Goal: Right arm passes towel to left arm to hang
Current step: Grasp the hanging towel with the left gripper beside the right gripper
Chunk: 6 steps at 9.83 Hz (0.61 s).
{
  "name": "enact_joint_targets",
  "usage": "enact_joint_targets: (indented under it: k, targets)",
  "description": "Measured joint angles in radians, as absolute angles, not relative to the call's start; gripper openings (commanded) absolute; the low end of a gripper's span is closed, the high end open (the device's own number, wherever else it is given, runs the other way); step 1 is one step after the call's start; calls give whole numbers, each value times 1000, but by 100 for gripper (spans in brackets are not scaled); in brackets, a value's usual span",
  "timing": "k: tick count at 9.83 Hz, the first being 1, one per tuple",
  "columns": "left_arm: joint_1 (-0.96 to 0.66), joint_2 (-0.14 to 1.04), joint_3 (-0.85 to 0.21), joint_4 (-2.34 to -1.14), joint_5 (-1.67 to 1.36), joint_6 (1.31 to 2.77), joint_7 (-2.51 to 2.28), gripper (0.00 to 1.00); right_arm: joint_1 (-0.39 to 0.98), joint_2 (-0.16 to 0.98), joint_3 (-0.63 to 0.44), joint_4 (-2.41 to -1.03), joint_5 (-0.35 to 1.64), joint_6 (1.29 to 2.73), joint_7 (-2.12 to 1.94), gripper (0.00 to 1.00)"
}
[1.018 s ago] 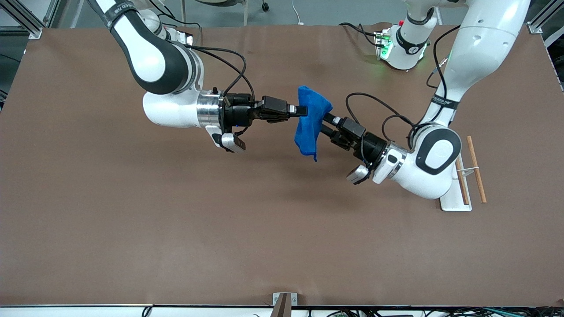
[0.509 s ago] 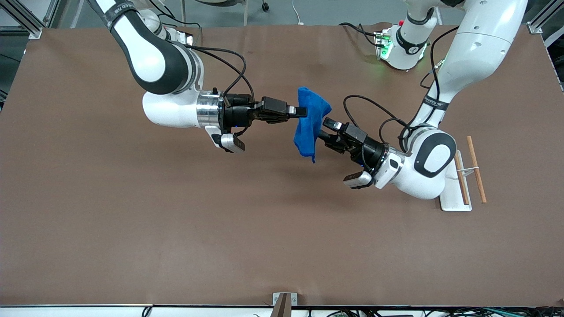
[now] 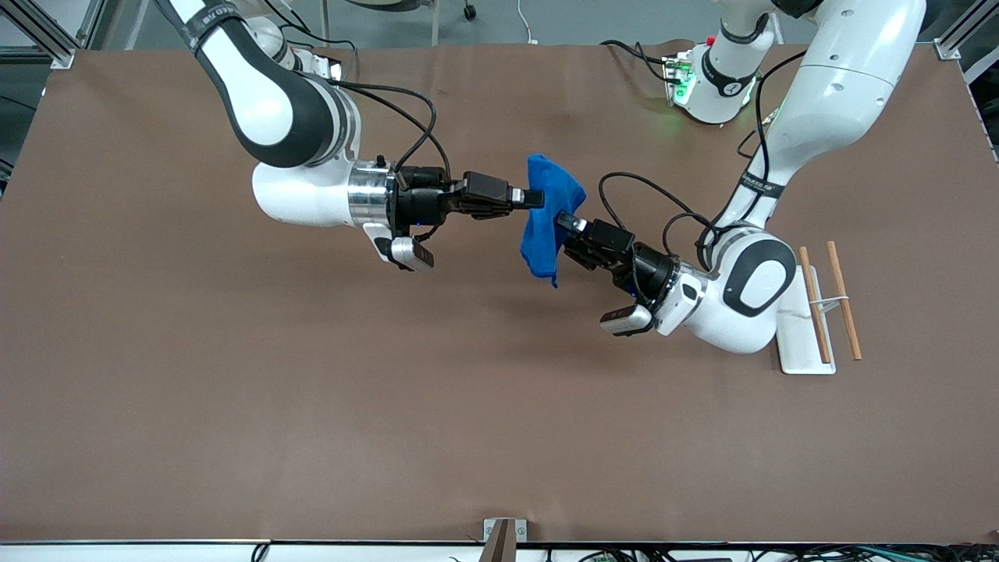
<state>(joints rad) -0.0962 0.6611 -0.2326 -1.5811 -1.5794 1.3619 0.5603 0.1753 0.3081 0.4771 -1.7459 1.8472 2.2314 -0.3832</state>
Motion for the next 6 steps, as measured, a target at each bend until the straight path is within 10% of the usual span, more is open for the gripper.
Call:
enact_joint_targets:
  k: [4, 5, 6]
  targets:
    - [-96, 661, -233, -1577, -1581, 1362, 561, 0, 175, 308, 477, -1746, 1852, 2231, -383, 0]
    - [-96, 661, -233, -1577, -1581, 1362, 561, 0, 175, 308, 477, -1746, 1853, 2231, -383, 22]
    - [-96, 661, -233, -1577, -1581, 1362, 561, 0, 175, 308, 477, -1745, 1854, 2231, -383, 97]
